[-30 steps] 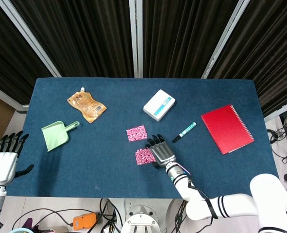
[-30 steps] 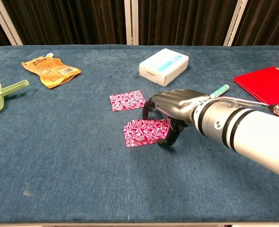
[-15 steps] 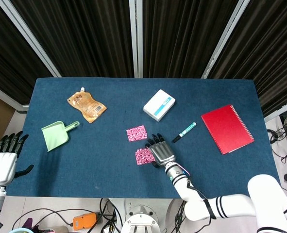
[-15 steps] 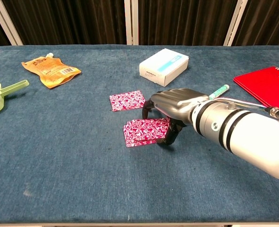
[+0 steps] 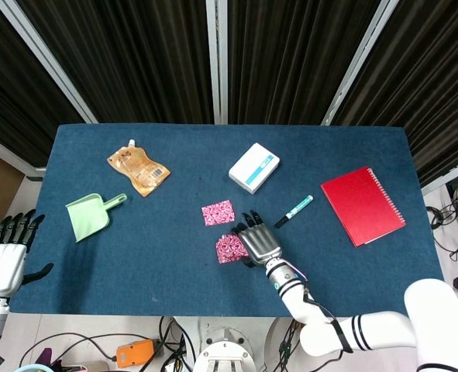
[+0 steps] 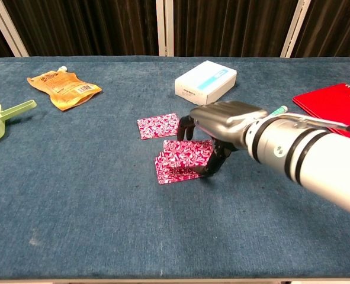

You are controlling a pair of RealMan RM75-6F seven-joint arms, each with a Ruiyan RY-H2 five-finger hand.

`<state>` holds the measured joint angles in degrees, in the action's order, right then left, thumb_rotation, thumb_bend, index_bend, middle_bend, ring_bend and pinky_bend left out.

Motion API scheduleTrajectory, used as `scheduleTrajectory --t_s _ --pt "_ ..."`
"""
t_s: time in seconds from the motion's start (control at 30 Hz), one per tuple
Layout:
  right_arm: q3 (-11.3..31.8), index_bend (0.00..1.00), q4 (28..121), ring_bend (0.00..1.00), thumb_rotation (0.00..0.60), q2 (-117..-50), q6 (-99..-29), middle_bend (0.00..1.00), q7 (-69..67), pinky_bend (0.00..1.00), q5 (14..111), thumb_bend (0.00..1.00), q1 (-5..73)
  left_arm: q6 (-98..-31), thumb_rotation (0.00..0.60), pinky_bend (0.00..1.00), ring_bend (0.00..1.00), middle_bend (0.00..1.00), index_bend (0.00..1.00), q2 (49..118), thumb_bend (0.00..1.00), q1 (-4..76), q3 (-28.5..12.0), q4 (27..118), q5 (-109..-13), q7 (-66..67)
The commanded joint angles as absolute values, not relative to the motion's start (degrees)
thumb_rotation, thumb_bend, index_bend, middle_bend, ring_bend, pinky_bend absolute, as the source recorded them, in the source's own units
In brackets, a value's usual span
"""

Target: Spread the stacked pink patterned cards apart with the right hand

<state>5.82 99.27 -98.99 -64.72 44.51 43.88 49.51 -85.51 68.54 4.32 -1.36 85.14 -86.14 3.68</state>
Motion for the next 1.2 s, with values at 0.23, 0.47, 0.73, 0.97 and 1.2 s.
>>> scheduleTrajectory --t_s 0.23,0.47,0.73,0.97,1.2 --pt "2.2 0.57 108.4 0.13 0.6 -88.1 -68.3 0.34 41.6 0.0 50.1 0.52 44.8 -85.6 0.6 0.0 0.0 0.02 0.1 68.5 0.09 4.7 -1.5 85.6 -86.7 4.0" --pt "-4.0 0.57 108.5 0.13 0.6 -81.1 -69.0 0.34 36.6 0.0 56.6 0.52 39.3 -85.5 0.6 0.0 0.0 0.02 0.1 68.6 0.09 5.1 -1.6 86.4 -87.1 4.6" --pt "-7.3 0.56 102.7 0.13 0.6 -80.8 -67.1 0.34 30.3 0.0 63.9 0.52 35.5 -85.2 0.6 0.0 0.0 0.02 0.1 68.6 0.09 5.5 -1.7 87.4 -87.3 5.5" --pt "-8.4 0.45 96.6 0.08 0.6 -83.9 -67.1 0.34 30.6 0.0 68.1 0.52 33.0 -85.3 0.6 0.0 0.0 0.02 0.1 68.4 0.09 5.4 -1.6 87.8 -87.2 5.9" --pt "-8.3 0.28 95.9 0.0 0.6 -83.8 -66.1 0.25 31.0 0.0 68.4 0.51 31.3 -85.4 0.6 0.0 0.0 0.02 0.1 68.5 0.09 5.4 -1.6 87.6 -87.1 5.9"
